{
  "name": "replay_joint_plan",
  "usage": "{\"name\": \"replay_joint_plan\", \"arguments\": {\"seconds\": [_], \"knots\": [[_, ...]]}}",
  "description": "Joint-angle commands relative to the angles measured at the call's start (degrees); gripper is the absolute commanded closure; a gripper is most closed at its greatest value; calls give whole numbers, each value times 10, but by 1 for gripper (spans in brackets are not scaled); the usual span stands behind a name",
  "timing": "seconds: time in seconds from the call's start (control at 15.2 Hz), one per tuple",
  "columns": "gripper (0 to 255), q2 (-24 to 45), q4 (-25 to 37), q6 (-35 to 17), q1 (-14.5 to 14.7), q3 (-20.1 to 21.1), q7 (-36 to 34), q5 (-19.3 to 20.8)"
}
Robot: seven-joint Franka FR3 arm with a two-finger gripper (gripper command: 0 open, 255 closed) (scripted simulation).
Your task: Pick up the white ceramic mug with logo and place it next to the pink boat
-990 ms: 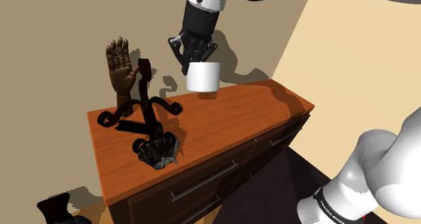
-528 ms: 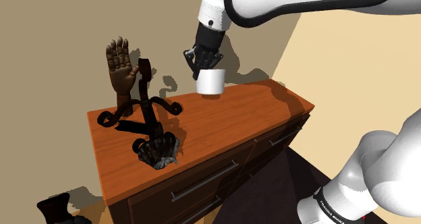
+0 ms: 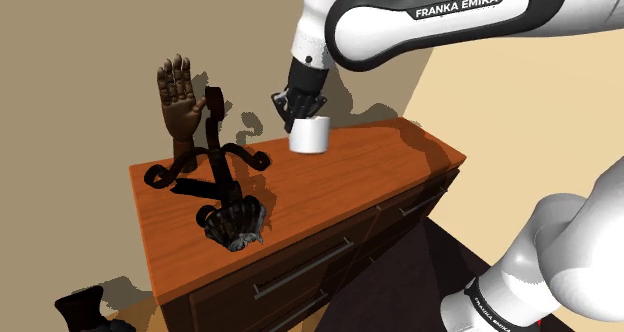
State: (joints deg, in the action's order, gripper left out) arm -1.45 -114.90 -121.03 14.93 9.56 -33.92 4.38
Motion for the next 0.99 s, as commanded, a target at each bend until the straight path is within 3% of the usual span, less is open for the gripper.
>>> {"name": "replay_joint_plan", "arguments": {"seconds": [0.0, 0.92], "knots": [[255, 3, -13, -16, 0, 0, -2, 1], [255, 44, -76, -119, 0, 0, -18, 17]]}}
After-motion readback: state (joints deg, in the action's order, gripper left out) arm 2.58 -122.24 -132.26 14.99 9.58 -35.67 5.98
